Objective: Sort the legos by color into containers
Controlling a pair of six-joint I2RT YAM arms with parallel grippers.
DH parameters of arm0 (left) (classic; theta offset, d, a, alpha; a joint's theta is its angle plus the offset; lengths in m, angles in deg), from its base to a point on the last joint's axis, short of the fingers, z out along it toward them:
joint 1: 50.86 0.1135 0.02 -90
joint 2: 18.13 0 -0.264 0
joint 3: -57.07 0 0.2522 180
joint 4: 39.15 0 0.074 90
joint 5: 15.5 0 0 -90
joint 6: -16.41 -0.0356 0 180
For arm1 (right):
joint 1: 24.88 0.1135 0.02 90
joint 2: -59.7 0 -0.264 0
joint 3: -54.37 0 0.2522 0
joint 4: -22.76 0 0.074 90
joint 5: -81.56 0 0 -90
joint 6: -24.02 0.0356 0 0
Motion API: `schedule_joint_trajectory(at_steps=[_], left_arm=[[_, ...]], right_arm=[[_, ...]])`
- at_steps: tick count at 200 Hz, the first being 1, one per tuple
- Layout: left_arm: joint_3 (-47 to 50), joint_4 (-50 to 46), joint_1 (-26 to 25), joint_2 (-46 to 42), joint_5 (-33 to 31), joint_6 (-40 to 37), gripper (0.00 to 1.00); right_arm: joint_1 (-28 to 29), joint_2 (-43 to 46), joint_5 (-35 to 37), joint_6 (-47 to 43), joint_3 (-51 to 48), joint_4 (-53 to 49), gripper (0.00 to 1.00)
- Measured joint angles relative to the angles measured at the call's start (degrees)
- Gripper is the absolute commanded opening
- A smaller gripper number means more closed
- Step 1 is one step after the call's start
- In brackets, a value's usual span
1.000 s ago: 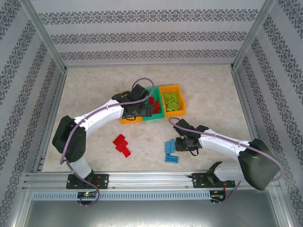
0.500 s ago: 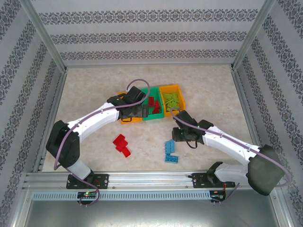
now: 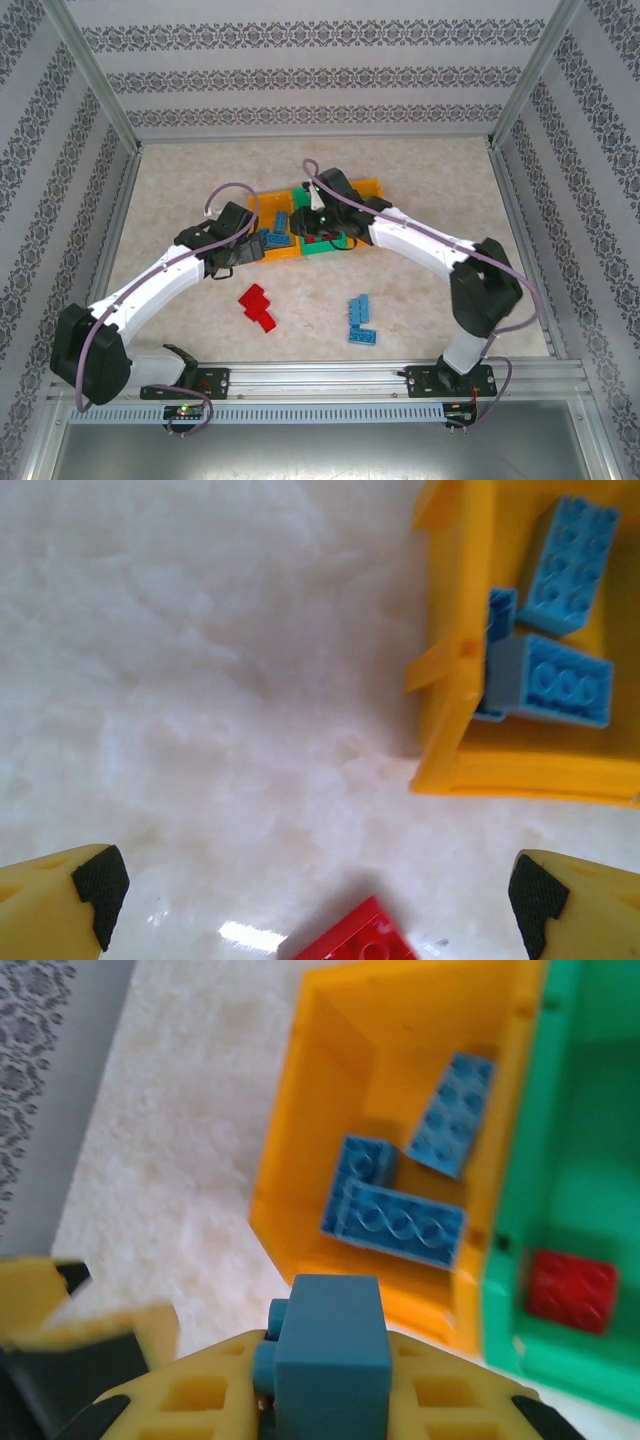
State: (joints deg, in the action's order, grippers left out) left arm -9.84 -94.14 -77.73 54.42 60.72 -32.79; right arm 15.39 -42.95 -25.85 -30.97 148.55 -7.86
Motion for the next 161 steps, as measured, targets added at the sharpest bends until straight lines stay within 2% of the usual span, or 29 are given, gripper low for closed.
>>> schedule_joint_trajectory(at_steps=[59,93,161], left_arm=[[5.68,-1.64,0.00,-3.32,2.86,0.87,1.00],[8.72,-1.11,-0.59,-3.87,6.34,1.55,0.99],[9.03,1.92,-3.89,1.07,10.60,-2.27,1.00]], right_arm=[[-0.04,-14.64,-2.25,1.29,15.32,-1.51,0.36],[-0.46,-20.17,-2.27,1.55,20.06,-3.82,0.42],[-1.05,-22.77,-2.67,1.92,23.47,-6.16,0.54]])
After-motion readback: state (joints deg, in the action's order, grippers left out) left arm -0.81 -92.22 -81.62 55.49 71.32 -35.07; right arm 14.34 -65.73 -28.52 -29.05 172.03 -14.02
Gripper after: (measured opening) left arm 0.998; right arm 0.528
